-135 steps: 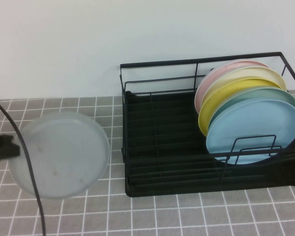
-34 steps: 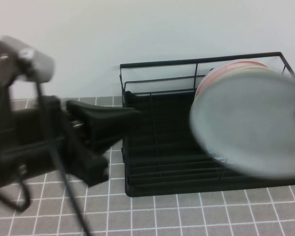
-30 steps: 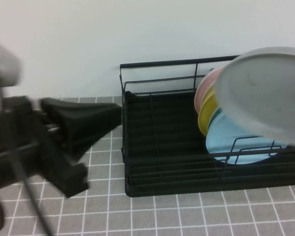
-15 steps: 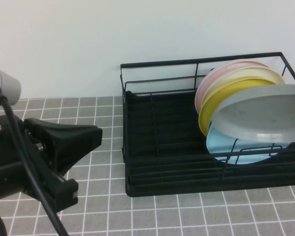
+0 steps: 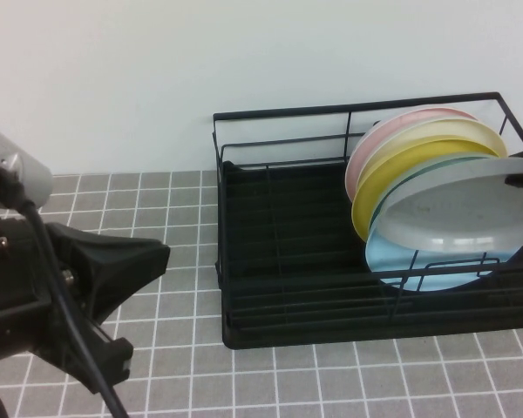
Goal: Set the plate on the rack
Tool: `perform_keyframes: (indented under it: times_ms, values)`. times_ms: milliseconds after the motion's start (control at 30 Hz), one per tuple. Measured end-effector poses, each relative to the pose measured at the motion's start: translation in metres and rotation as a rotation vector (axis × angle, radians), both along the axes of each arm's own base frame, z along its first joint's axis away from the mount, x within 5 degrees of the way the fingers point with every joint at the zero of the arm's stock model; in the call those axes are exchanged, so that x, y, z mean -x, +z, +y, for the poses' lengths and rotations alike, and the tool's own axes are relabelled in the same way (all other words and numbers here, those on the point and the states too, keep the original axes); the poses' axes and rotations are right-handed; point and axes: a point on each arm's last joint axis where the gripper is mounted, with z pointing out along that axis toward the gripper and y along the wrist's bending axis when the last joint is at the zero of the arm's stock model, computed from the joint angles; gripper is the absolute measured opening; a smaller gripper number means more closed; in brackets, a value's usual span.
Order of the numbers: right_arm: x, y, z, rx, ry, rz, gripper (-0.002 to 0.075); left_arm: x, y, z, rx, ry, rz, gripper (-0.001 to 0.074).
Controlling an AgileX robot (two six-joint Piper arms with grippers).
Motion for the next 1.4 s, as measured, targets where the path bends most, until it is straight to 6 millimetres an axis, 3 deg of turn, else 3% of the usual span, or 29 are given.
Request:
perform_keyframes:
  times_ms: [367,400,433,567,800,967,1067,1167,1233,1267,1300,1400]
  values:
    - [-0.020,-0.024,0.000,0.109,0.061,0.004,0.0100,-0.006,0.002,0.004,-0.038,0.052,-0.074,0.0000]
    - [-0.022,-0.027,0.000,0.126,0.075,0.004,0.0017,-0.006,0.002,0.005,-0.044,0.055,-0.082,0.0000]
    - [-0.024,-0.031,0.000,0.149,0.096,0.002,0.0101,-0.006,0.002,0.005,-0.049,0.056,-0.086,0.0000]
    - [-0.032,-0.044,0.001,0.179,0.129,0.027,0.0146,-0.007,0.002,0.005,-0.048,0.059,-0.092,0.0000]
    - [-0.039,-0.046,0.004,0.088,0.074,0.025,0.0418,-0.006,0.002,0.005,-0.050,0.058,-0.089,0.0000]
    - [-0.037,-0.042,0.005,0.059,0.063,0.016,0.0461,-0.007,0.001,0.005,-0.065,0.057,-0.093,0.0000]
    - [-0.029,-0.030,0.009,-0.057,0.050,0.033,0.0465,-0.006,0.000,0.005,-0.077,0.050,-0.084,0.0001]
    - [-0.016,-0.011,0.015,-0.263,-0.003,0.081,0.0445,-0.005,0.001,0.005,-0.051,0.050,-0.065,0.0000]
    - [-0.007,0.008,0.016,-0.419,-0.069,0.087,0.0386,-0.005,0.001,0.003,-0.008,0.056,-0.031,0.0000]
    - [-0.003,0.016,0.016,-0.473,-0.098,0.075,0.0197,-0.004,0.002,0.003,0.013,0.056,-0.012,-0.0001]
    - [0.002,0.026,0.014,-0.527,-0.128,0.051,0.0295,-0.003,0.002,0.002,0.039,0.055,0.009,0.0000]
    - [0.024,0.053,0.009,-0.607,-0.167,-0.032,0.0099,0.002,0.004,-0.003,0.129,0.019,0.089,0.0000]
